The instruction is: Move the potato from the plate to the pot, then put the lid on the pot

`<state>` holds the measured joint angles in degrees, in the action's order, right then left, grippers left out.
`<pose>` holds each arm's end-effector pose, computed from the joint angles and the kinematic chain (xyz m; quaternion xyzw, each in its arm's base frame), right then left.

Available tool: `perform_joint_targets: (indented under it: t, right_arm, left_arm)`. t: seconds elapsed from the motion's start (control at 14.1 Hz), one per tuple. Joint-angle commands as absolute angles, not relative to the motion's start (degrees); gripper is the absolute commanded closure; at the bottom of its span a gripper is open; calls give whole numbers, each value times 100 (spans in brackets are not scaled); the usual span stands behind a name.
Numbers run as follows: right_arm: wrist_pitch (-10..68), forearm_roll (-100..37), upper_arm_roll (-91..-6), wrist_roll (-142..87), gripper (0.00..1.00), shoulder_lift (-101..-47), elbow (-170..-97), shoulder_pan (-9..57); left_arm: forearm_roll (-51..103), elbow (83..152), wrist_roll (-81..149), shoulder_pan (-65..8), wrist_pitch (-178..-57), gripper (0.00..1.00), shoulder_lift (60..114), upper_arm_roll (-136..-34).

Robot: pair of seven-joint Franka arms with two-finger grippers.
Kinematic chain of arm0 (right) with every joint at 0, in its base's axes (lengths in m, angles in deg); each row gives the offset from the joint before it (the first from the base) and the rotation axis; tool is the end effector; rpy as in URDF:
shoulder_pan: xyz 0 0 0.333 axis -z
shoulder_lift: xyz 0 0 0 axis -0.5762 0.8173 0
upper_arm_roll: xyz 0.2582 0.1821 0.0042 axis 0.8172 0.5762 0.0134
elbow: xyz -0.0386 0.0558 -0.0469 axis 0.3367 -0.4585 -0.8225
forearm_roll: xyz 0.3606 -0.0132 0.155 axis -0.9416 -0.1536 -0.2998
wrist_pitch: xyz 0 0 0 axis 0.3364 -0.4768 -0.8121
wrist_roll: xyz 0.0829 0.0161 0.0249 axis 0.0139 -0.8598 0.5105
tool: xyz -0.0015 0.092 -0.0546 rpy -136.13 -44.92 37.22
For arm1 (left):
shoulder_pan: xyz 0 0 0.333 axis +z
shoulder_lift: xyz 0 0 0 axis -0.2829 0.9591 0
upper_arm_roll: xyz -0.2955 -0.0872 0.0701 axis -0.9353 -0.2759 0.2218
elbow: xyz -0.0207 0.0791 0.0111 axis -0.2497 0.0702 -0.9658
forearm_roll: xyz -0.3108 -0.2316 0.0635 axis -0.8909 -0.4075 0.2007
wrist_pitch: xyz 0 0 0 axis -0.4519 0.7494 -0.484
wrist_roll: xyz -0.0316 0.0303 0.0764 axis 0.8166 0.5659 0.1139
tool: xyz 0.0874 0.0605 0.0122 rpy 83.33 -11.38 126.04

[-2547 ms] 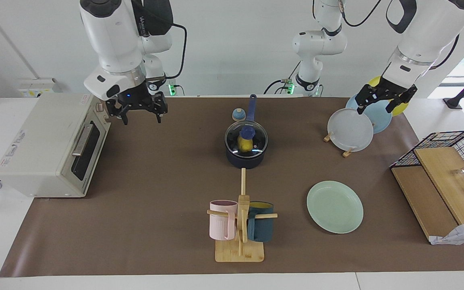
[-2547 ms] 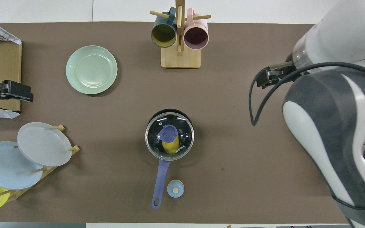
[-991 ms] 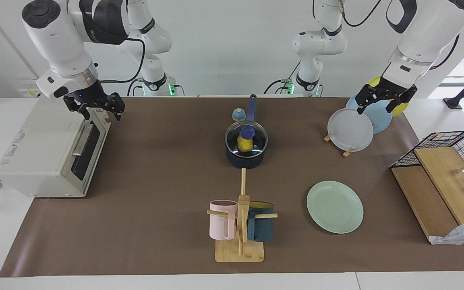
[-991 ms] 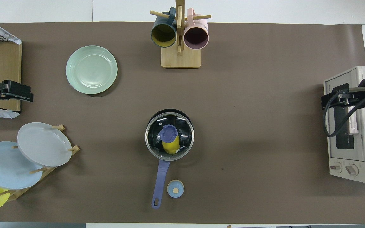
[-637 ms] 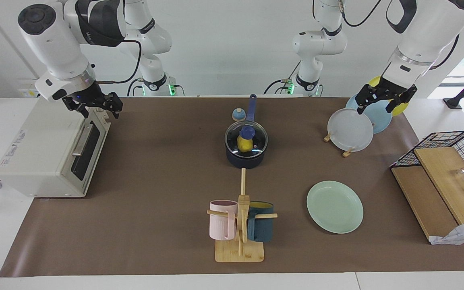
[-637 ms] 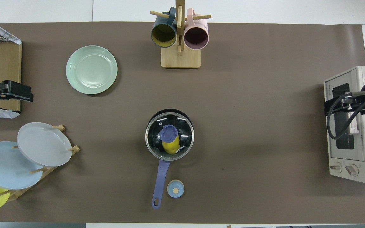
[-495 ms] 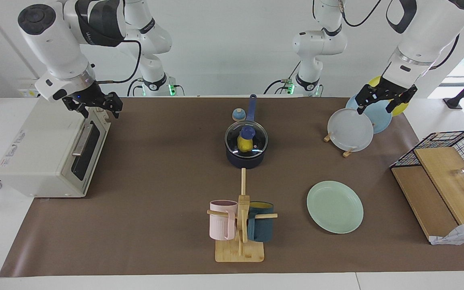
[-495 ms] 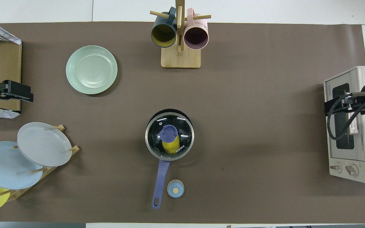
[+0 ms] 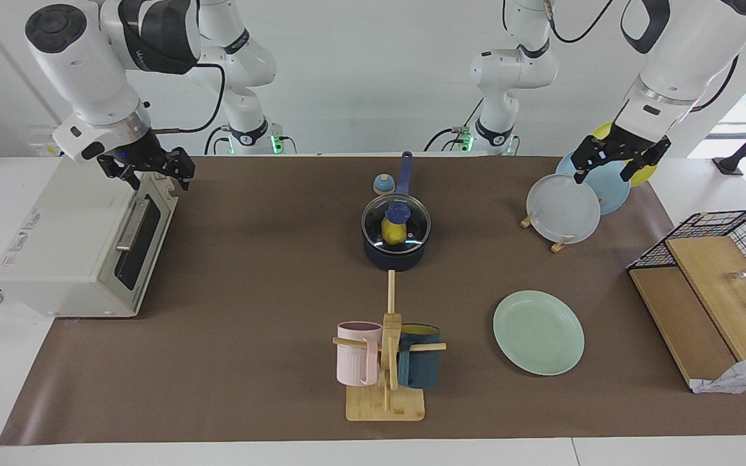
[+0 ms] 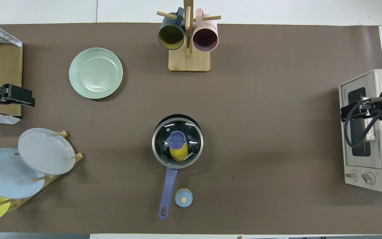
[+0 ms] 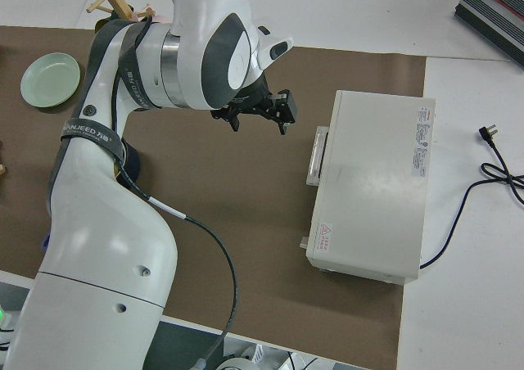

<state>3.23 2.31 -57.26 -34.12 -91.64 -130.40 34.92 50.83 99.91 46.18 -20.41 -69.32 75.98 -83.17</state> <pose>0.5361 -0.0221 0.5678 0.9981 0.0045 -0.0554 0.0282 0.5455 -0.0485 0.6208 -0.9999 0.0163 0.0051 0.0013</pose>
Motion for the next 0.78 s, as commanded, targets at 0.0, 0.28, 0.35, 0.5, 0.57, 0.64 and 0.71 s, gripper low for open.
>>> perform_joint_targets:
  t: [0.0, 0.28, 0.35, 0.5, 0.57, 0.64, 0.71]
  right_arm:
    - [415, 178, -5666, -3294, 0, -9310, -13110, 3598]
    - [545, 56, -5648, -3294, 0, -9310, -13110, 3606]
    - [686, -75, -5657, -3294, 0, -9293, -13092, 3606]
    - [757, -103, -5666, -3285, 0, -9284, -13074, 3615]
    - [766, -103, -5666, -3285, 0, -9284, -13074, 3615]
    - [766, -68, -5675, -3268, 0, -9284, -13066, 3615]
    - [757, -7, -5675, -3267, 0, -9275, -13048, 3606]
  left_arm:
    - [5206, 10034, 4605, -2021, -6882, 0, 7552, -8330]
    - [5206, 10034, 4605, -2021, -6882, 0, 7552, -8330]
    - [5206, 10034, 4605, -2021, -6882, 0, 7552, -8330]
    - [5206, 10034, 4605, -2021, -6882, 0, 7552, -8330]
    - [5206, 10034, 4605, -2021, -6882, 0, 7552, -8330]
    - [5206, 10034, 4605, -2021, -6882, 0, 7552, -8330]
    - [5206, 10034, 4605, -2021, -6882, 0, 7552, -8330]
